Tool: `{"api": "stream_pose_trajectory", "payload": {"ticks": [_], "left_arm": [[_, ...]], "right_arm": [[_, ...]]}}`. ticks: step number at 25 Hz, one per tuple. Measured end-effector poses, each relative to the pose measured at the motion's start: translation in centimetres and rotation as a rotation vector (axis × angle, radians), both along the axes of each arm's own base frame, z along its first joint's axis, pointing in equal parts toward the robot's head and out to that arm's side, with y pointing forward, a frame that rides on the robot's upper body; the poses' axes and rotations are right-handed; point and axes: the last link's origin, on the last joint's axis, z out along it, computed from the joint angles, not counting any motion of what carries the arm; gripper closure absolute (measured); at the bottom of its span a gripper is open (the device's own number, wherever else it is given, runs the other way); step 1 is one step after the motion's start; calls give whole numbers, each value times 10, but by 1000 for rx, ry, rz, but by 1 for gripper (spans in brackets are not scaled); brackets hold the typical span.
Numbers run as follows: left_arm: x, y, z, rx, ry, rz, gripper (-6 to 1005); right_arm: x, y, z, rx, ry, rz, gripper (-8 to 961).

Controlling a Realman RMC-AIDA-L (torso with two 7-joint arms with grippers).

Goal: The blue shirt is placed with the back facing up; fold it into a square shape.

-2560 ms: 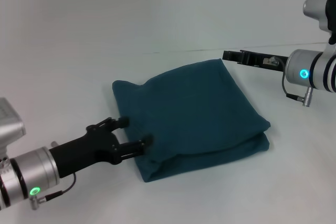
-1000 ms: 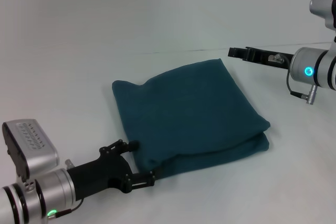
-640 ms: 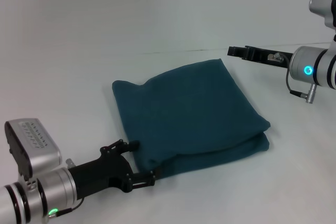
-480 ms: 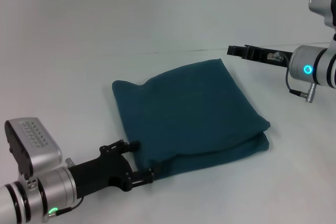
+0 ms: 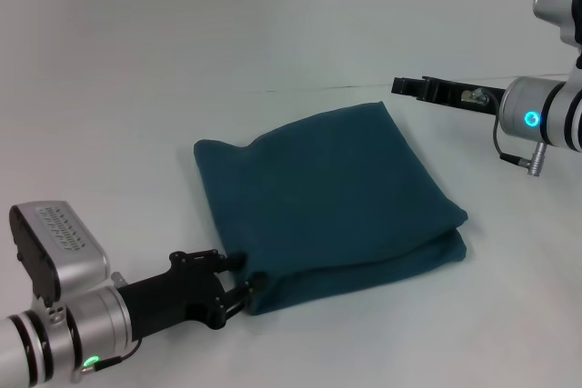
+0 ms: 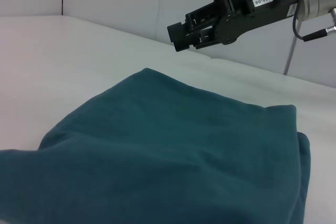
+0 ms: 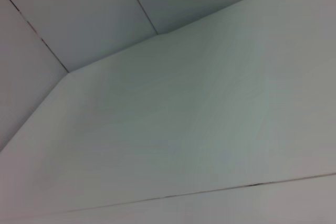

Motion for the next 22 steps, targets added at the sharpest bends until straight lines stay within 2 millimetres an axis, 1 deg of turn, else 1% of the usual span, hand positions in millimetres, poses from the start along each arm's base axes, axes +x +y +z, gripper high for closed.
{"api": "stream_pose_trajectory", "payload": {"ticks": [6, 11, 16, 22], "left_arm": [[0, 1, 1, 2, 2, -3, 587], [1, 4, 4, 16, 5, -7, 828], [-1, 11, 11, 52, 24, -6, 996], [-3, 20, 23, 101, 43, -4, 996]], "right_arm": [[0, 0, 0, 0, 0, 0, 531], [0, 0, 0, 1, -1, 0, 531], [0, 0, 0, 1, -1, 0, 531], [-1, 0, -1, 1, 0, 1, 532]]}}
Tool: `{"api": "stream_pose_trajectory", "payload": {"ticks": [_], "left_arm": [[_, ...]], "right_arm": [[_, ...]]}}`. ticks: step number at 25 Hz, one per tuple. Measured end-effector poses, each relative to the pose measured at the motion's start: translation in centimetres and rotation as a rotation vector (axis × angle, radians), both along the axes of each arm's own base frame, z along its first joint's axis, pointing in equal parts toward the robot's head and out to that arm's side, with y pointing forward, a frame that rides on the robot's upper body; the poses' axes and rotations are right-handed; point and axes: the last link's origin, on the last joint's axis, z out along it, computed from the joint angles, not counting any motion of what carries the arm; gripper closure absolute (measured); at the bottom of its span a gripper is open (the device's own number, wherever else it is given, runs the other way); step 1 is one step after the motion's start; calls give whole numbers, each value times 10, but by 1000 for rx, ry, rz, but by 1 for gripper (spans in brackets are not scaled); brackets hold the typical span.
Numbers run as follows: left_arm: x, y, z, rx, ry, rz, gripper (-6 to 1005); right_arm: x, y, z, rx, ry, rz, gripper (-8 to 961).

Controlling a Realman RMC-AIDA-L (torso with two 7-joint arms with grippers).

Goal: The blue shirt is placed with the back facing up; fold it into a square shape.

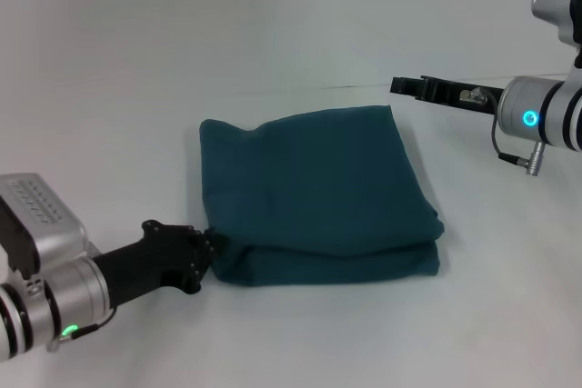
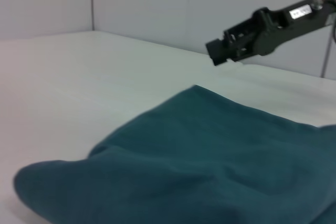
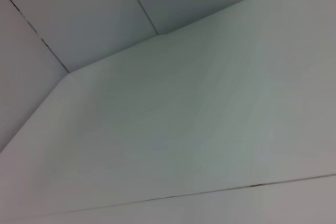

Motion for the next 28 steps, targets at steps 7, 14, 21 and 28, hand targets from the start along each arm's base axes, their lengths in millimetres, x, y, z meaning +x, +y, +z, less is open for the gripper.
{"api": "stream_pose_trajectory", "payload": {"ticks": [7, 14, 21, 28], "left_arm": [[-13, -3, 17, 56, -12, 37, 997], [-18, -14, 22, 56, -52, 42, 997], [-15, -24, 21, 31, -81, 3, 997], [-17, -25, 21, 34, -76, 6, 997]], "right_arm": [[0, 0, -1, -1, 2, 0, 532], [-1, -1, -2, -1, 5, -1, 530], [-1, 0, -2, -1, 3, 2, 530], [-1, 0, -1, 0, -2, 5, 531]]}}
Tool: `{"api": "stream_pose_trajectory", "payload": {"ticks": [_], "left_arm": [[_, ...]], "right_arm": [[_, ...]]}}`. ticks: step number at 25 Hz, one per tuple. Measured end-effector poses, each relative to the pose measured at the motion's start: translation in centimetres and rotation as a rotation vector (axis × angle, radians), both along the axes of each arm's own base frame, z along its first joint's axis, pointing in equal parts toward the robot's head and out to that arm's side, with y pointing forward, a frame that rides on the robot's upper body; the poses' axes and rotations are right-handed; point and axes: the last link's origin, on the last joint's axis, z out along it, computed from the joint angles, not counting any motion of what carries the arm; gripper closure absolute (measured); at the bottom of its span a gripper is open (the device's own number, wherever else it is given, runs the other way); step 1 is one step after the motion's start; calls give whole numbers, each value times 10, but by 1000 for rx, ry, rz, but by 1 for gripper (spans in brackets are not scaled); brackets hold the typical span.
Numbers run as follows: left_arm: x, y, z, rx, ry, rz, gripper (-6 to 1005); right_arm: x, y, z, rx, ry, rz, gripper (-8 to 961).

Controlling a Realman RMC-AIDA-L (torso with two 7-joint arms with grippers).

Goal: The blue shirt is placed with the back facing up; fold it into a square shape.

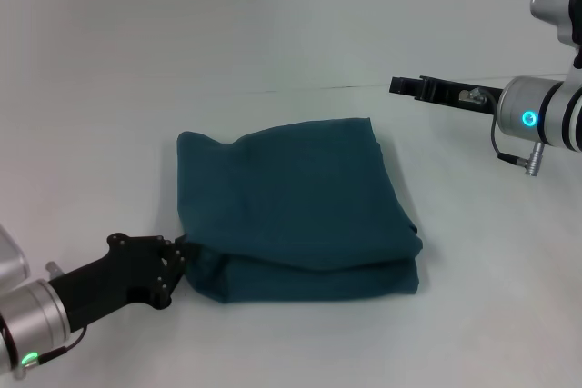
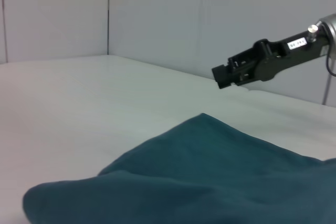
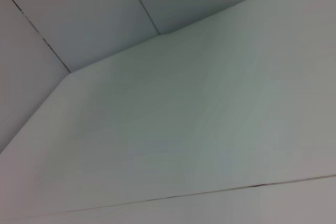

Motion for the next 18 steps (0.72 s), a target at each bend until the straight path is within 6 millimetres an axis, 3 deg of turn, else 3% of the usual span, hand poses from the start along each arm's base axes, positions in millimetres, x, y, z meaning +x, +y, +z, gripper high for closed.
{"api": "stream_pose_trajectory", "payload": {"ticks": [4, 10, 18], "left_arm": [[-5, 2, 6, 31, -10, 28, 997], [-16, 1, 20, 88, -24, 72, 909], [-6, -10, 35, 98, -120, -7, 565]], "right_arm": [[0, 0, 0, 0, 0, 0, 531], [1, 0, 2, 2, 1, -4, 530], [2, 0, 4, 8, 11, -5, 531]]}}
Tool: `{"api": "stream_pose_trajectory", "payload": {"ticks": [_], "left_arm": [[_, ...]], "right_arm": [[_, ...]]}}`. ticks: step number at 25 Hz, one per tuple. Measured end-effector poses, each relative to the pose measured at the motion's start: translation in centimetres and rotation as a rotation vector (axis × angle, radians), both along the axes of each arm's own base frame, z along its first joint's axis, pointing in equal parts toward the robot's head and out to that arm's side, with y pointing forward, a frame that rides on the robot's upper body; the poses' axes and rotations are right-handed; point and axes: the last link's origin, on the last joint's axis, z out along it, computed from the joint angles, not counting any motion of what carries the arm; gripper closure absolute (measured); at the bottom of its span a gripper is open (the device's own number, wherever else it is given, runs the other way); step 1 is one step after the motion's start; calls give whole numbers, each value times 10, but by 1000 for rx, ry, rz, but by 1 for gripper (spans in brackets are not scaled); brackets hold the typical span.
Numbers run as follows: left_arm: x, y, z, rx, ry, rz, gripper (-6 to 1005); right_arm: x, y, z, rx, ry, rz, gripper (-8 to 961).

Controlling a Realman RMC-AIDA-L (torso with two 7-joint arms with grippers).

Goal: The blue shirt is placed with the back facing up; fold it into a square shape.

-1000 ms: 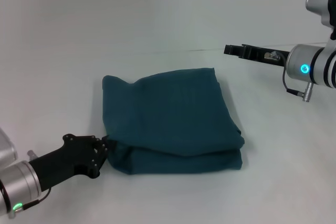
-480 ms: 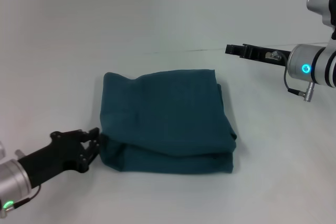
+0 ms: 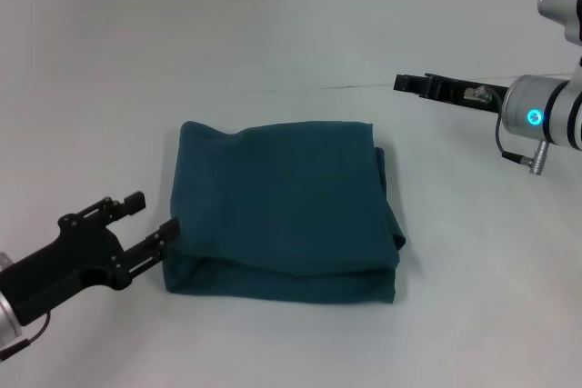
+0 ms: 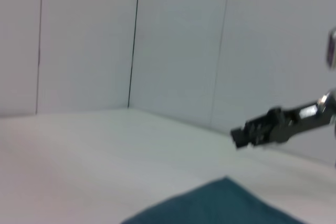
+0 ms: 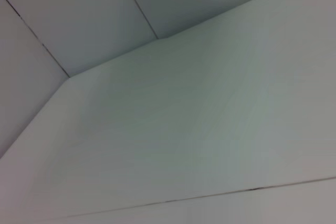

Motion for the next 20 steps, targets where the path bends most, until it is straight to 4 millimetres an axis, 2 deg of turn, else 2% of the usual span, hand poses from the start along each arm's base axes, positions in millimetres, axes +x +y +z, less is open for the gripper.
{"api": "stream_pose_trajectory", "payload": {"ticks": [3, 8, 14, 17, 20], "left_arm": [[4, 0, 4, 18, -40, -18, 442], [14, 3, -2, 8, -80, -38, 209], [28, -2, 0, -41, -173, -92, 114], [33, -4, 5, -75, -221, -102, 82], [35, -8, 8, -94, -248, -115, 80]], "right_arm": [[0, 0, 0, -1, 0, 1, 530], [0, -1, 0, -4, 1, 5, 530], [-6, -9, 2, -45, -2, 115, 530], [-10, -21, 7, -67, 38, 219, 531], [-9, -37, 12, -92, 75, 303, 478]]}}
